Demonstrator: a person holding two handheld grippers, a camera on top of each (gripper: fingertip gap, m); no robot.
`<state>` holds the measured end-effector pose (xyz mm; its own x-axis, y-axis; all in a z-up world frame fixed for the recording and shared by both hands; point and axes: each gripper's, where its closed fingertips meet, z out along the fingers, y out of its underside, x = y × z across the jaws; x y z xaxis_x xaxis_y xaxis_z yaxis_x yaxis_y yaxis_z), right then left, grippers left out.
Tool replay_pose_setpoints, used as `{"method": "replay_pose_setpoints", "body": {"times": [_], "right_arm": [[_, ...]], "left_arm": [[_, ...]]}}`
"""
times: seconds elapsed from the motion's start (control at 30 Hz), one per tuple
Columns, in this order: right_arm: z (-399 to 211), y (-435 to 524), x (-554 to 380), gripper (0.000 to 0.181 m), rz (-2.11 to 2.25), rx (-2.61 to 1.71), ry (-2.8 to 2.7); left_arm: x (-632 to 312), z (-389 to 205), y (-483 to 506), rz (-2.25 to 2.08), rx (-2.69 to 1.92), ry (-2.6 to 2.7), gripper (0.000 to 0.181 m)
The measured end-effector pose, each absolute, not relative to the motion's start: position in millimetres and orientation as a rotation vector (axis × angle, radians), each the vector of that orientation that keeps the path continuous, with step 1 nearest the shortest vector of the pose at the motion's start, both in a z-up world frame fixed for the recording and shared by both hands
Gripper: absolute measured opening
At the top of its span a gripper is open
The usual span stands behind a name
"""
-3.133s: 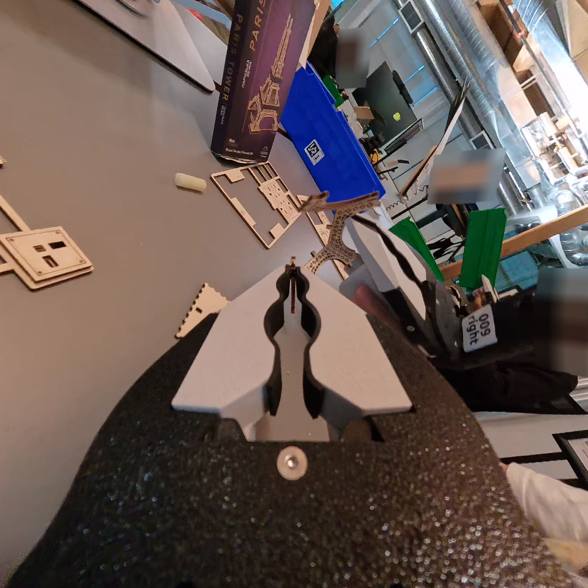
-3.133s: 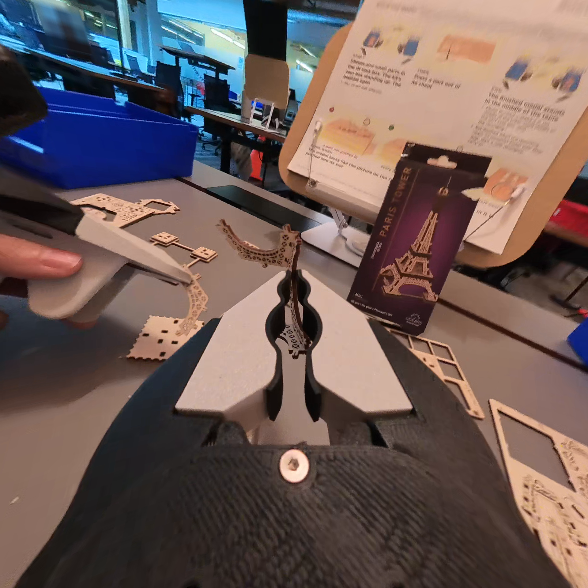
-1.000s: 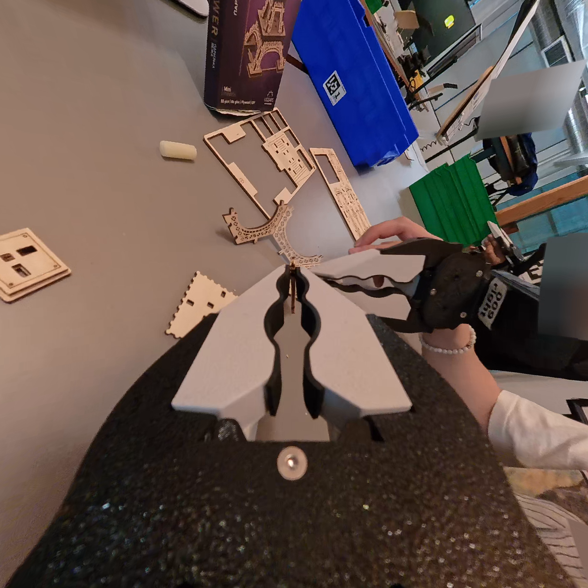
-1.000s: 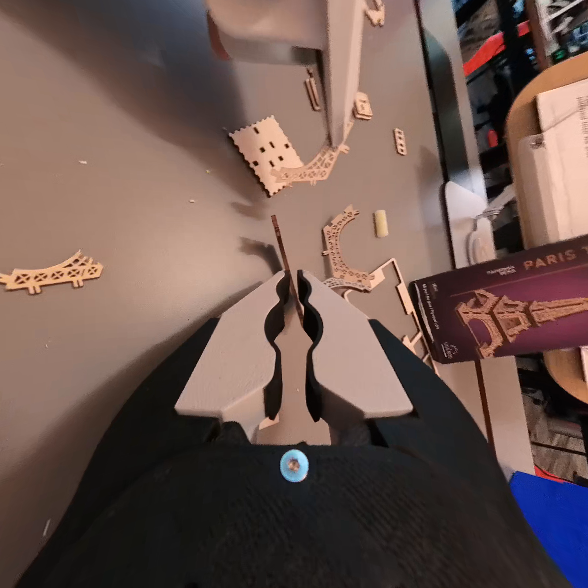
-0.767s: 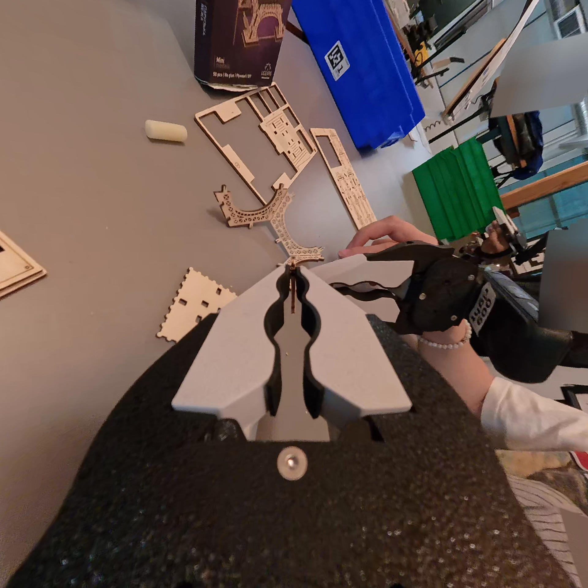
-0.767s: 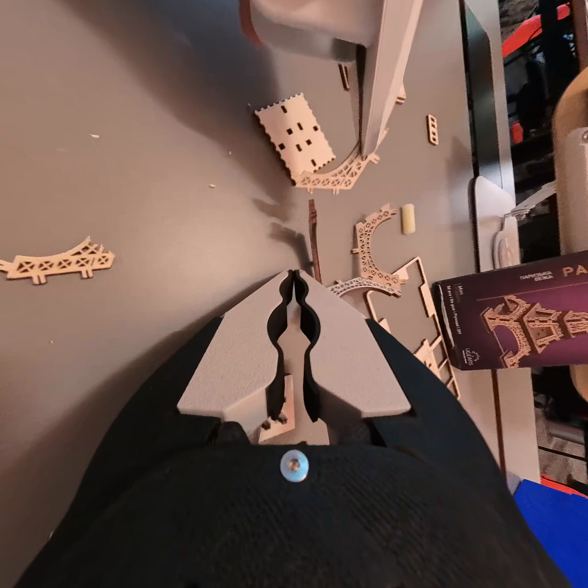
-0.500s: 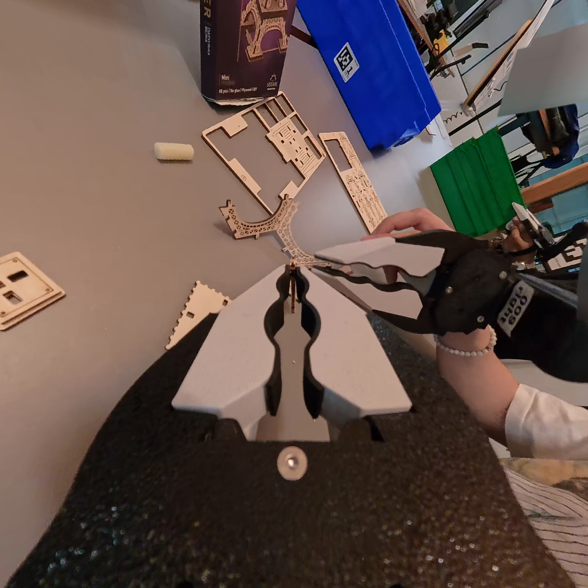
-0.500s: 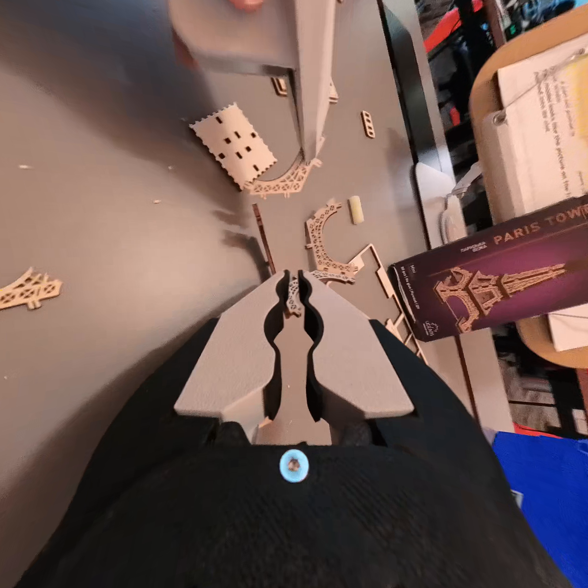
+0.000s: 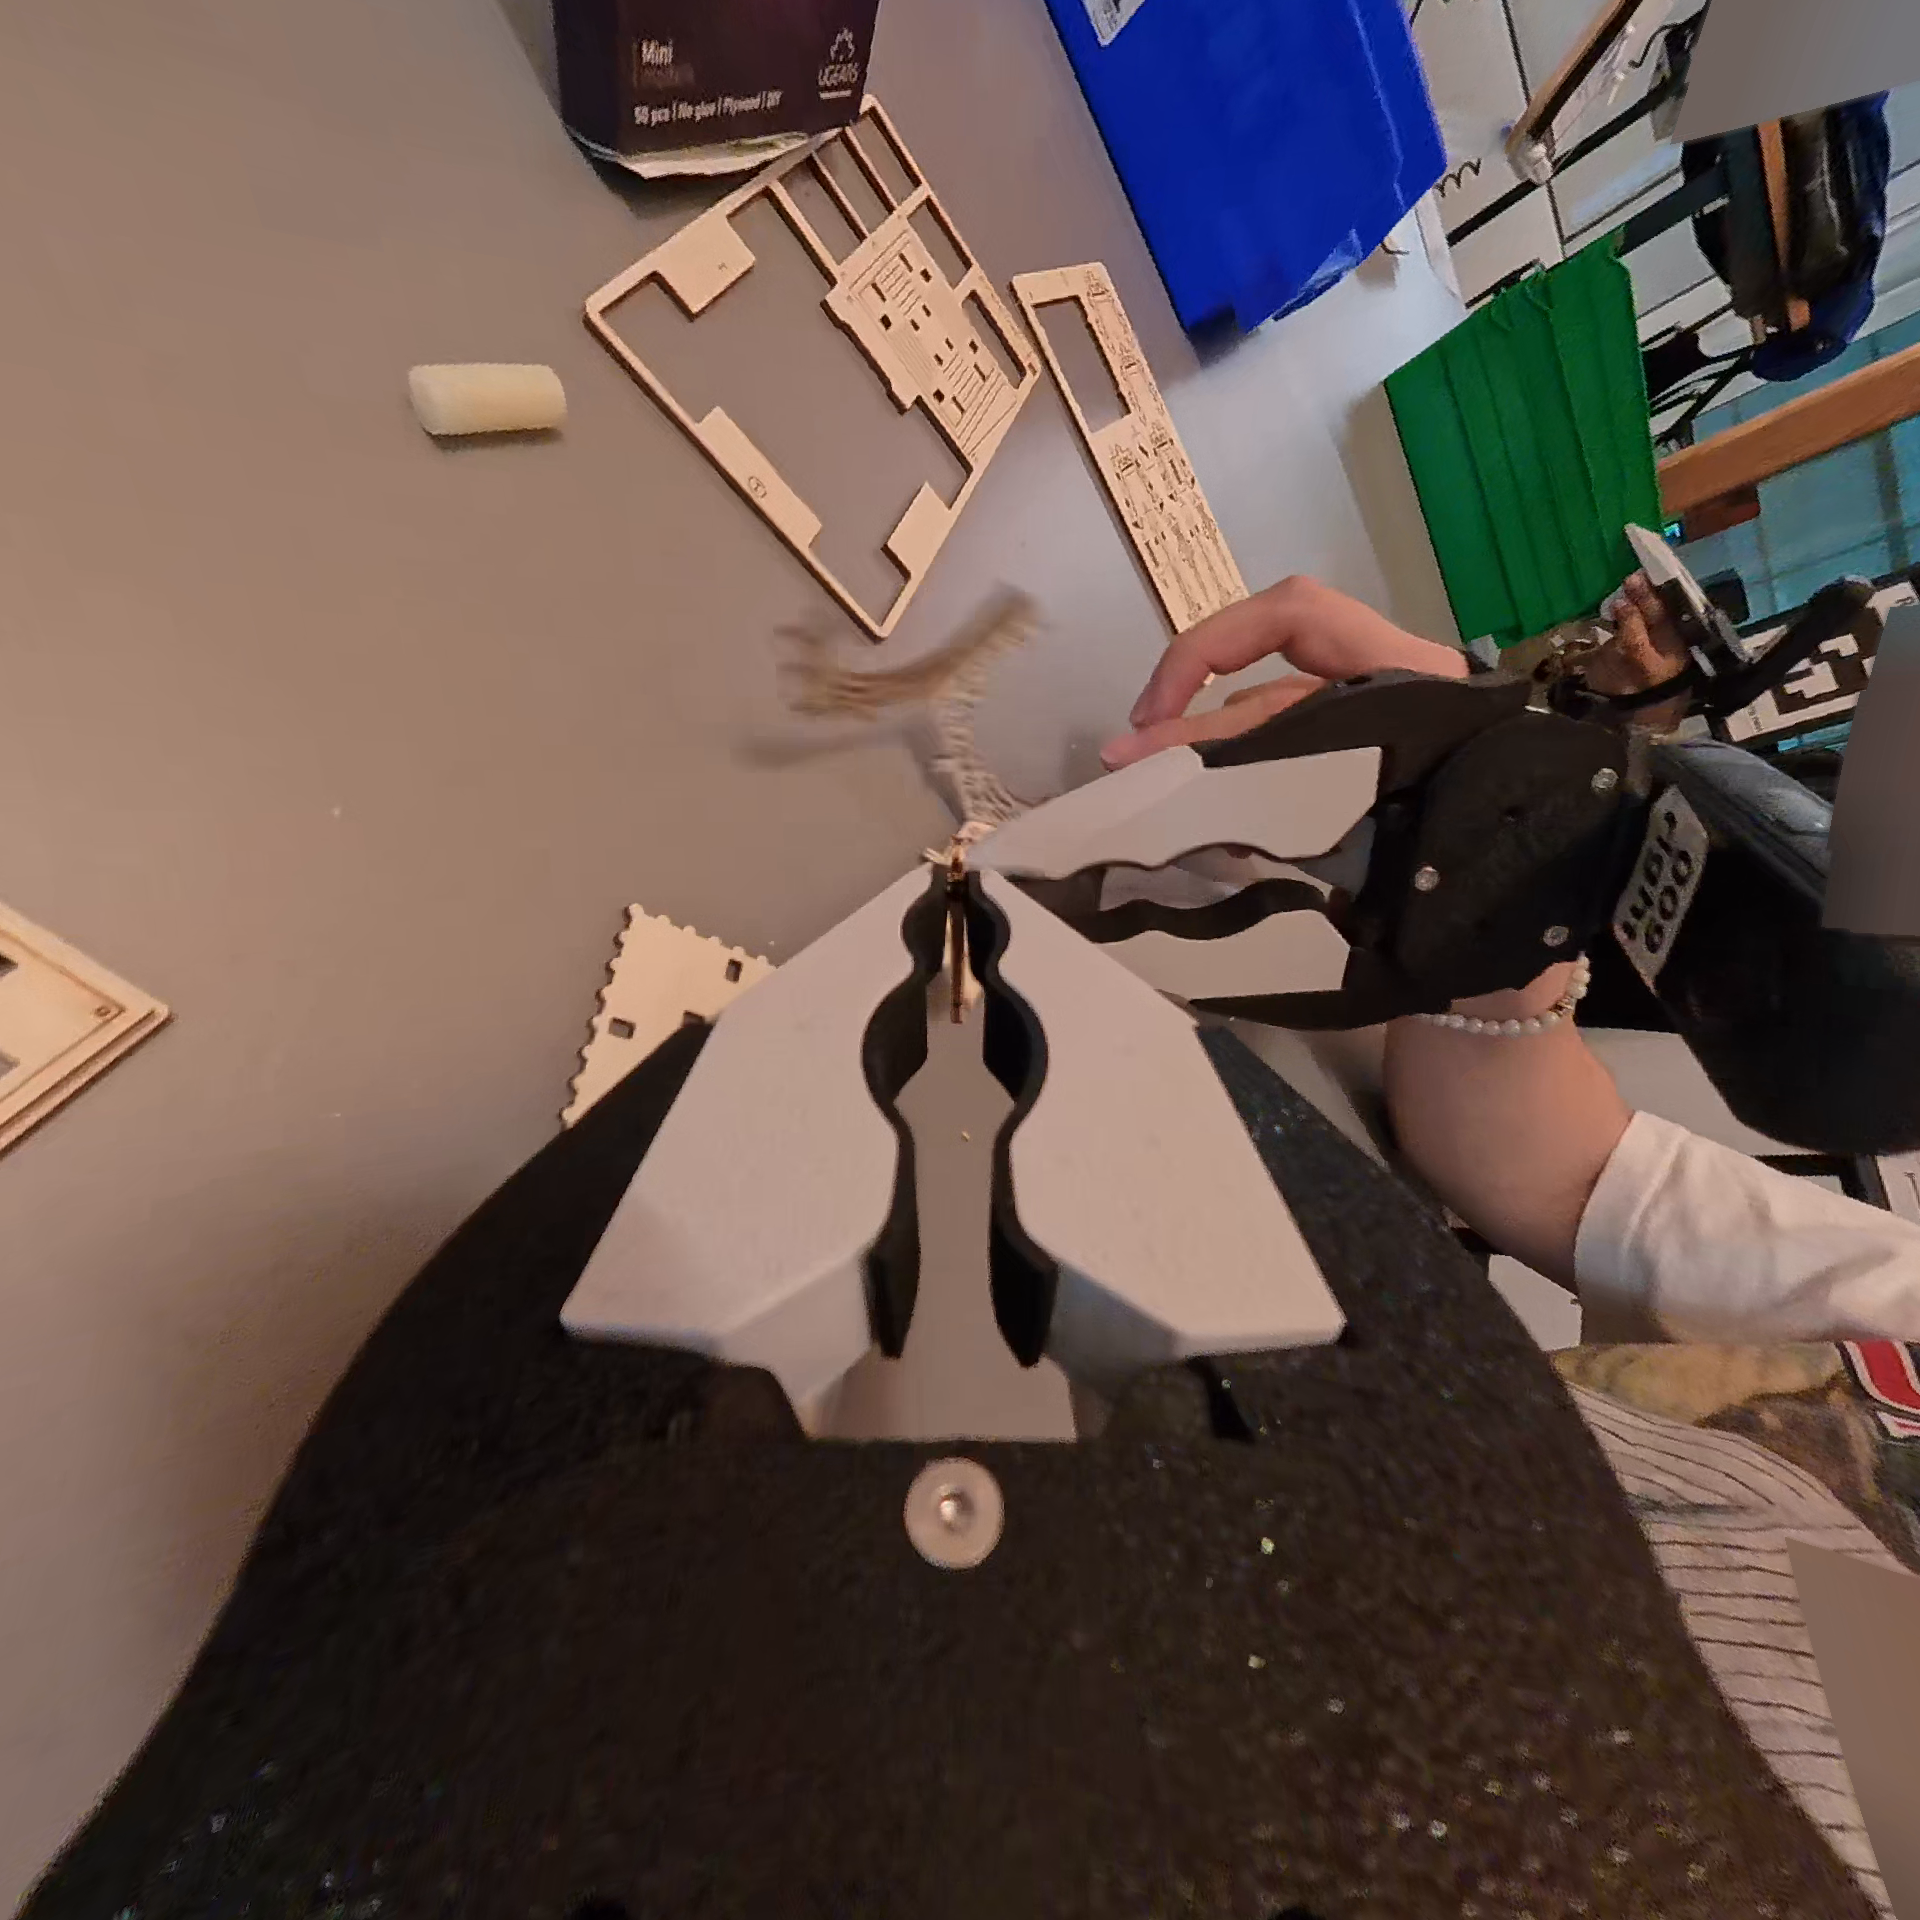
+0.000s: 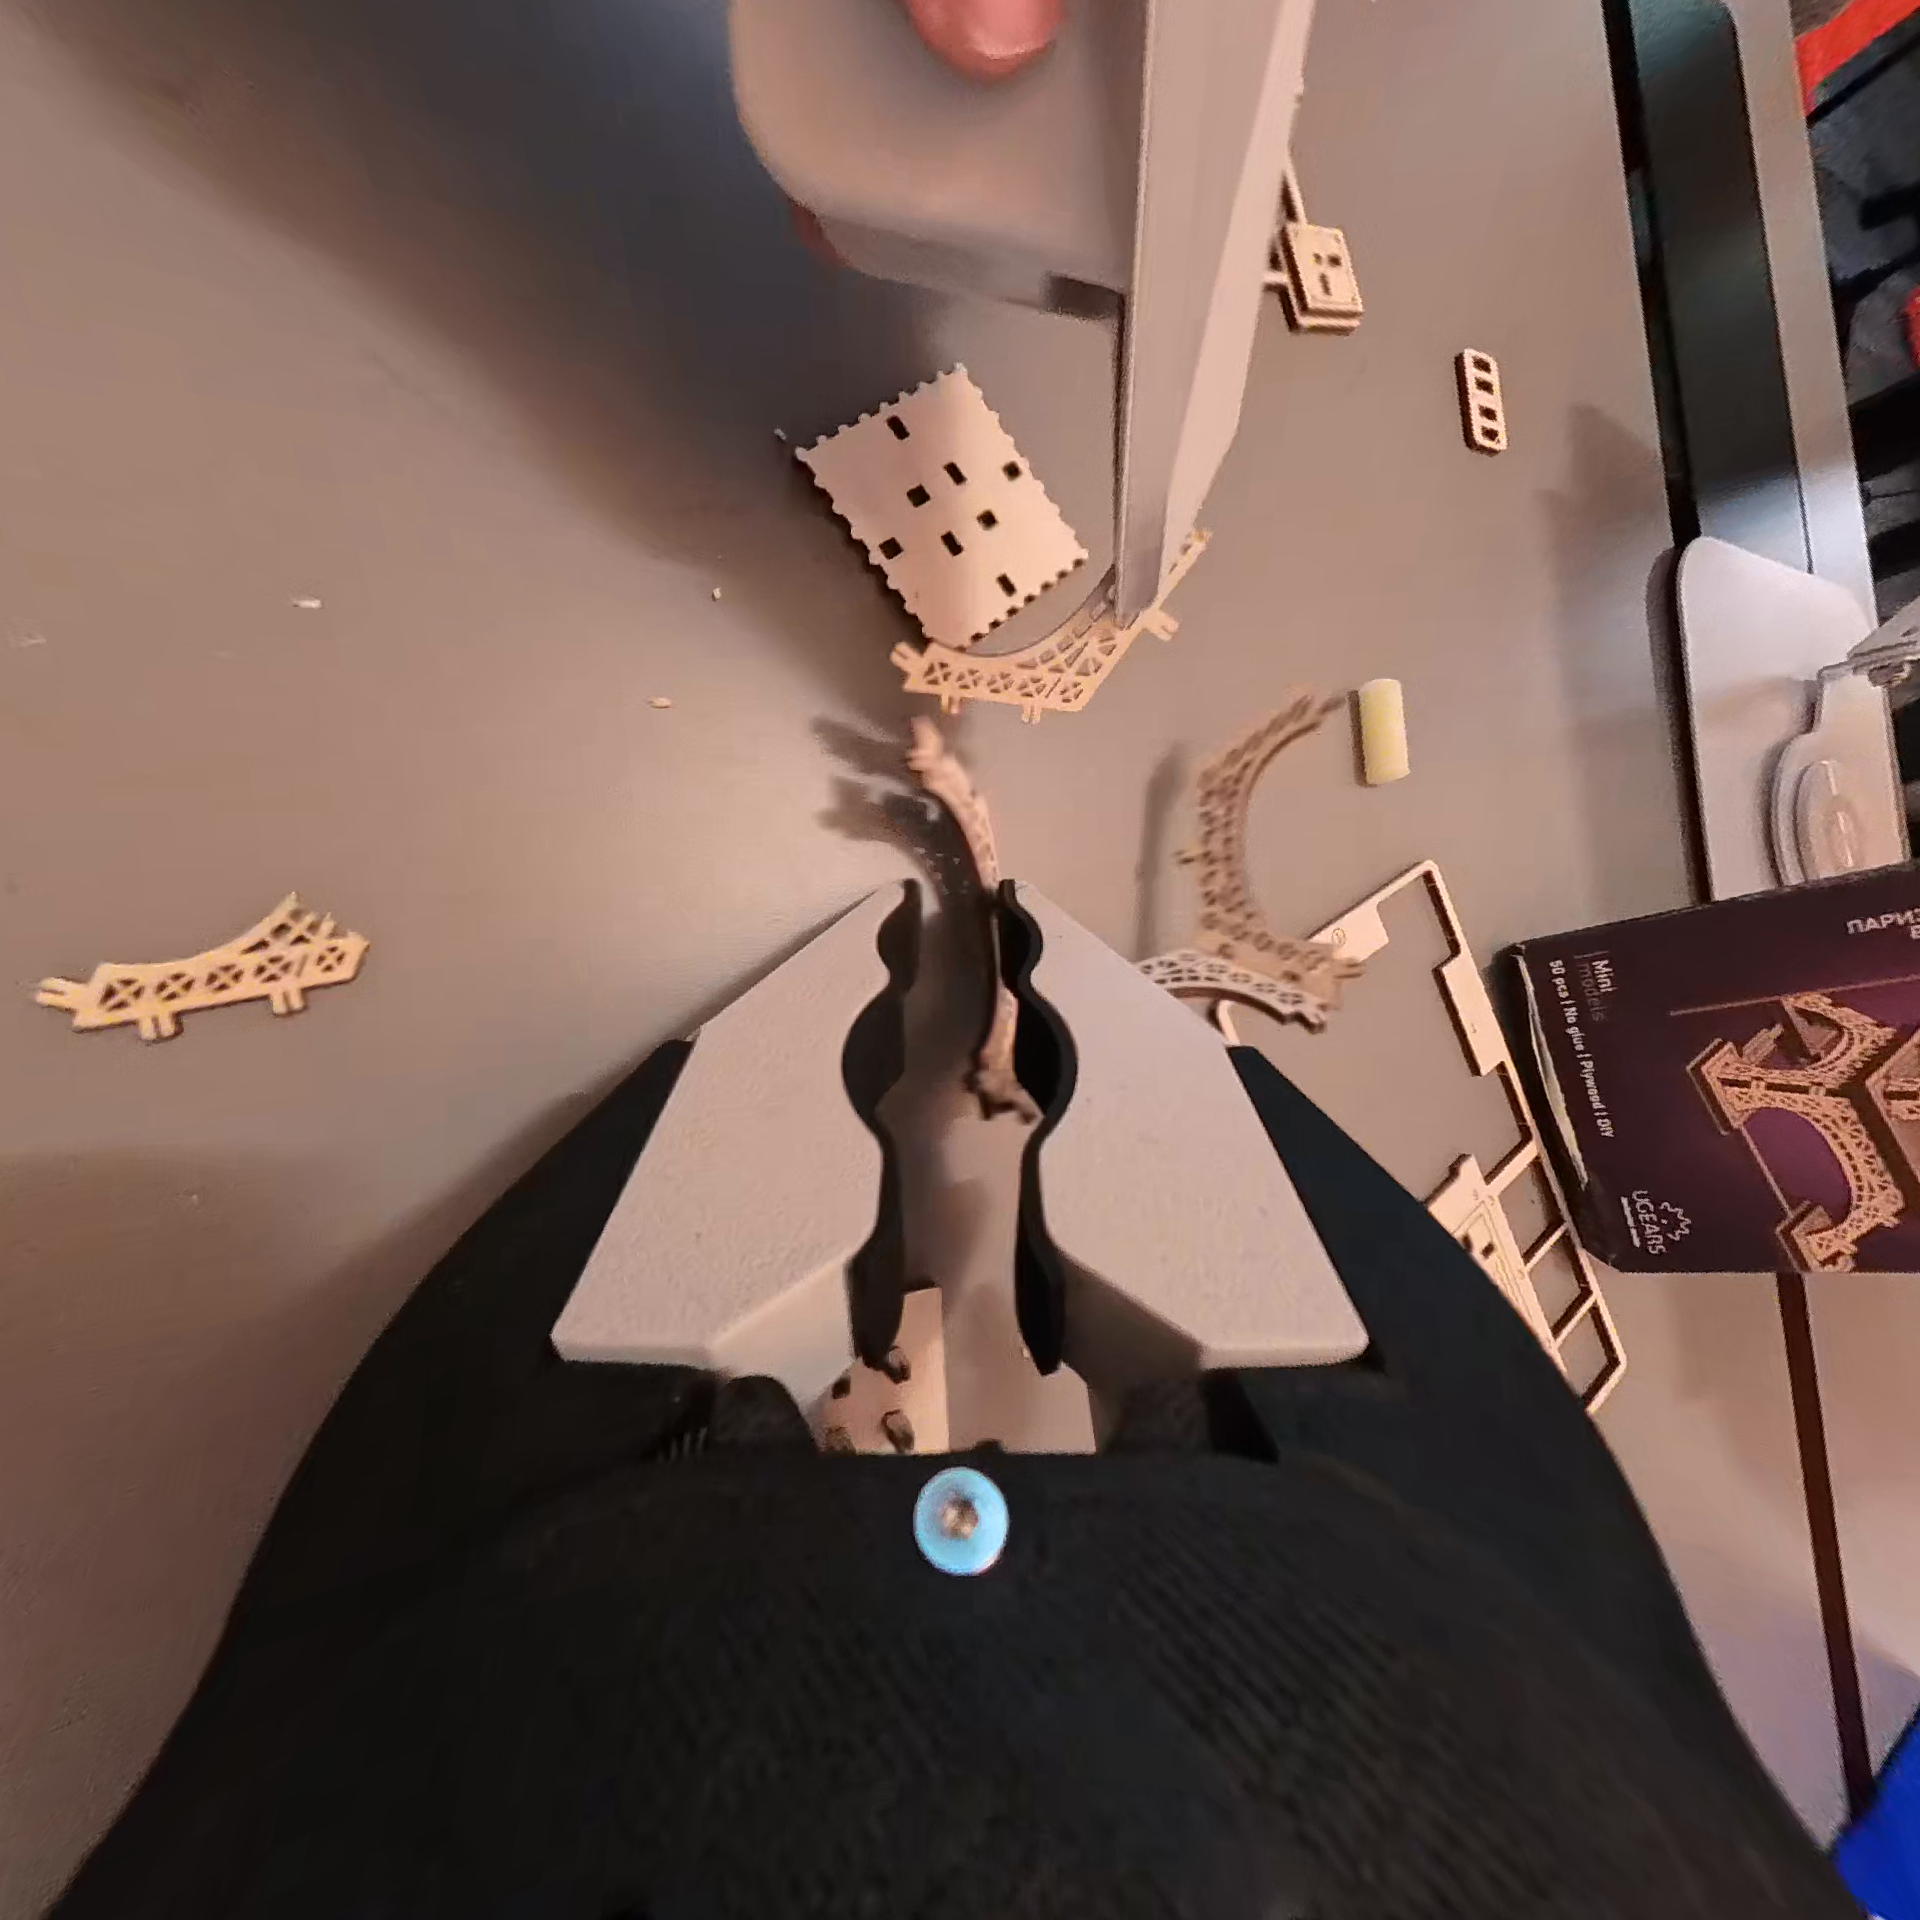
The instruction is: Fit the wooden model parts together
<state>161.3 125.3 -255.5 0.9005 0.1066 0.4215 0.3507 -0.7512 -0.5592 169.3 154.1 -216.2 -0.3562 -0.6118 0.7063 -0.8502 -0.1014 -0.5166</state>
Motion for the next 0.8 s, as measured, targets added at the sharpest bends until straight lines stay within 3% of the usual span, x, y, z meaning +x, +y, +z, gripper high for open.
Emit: {"method": "replay_pose_setpoints", "body": {"times": [0.13, 0.67, 0.8], "right_arm": [[-258, 123, 154, 0.0, -0.598, -2.399, -0.399], [-257, 122, 153, 0.0, -0.851, -2.281, -0.407], [-257, 122, 153, 0.0, -0.856, -2.276, -0.392]], "left_arm": [[166, -224, 159, 1.41, 1.617, -1.844, 0.0], [161, -244, 142, 1.282, 1.613, -1.866, 0.001], [162, -253, 146, 1.255, 1.688, -1.879, 0.009]]}}
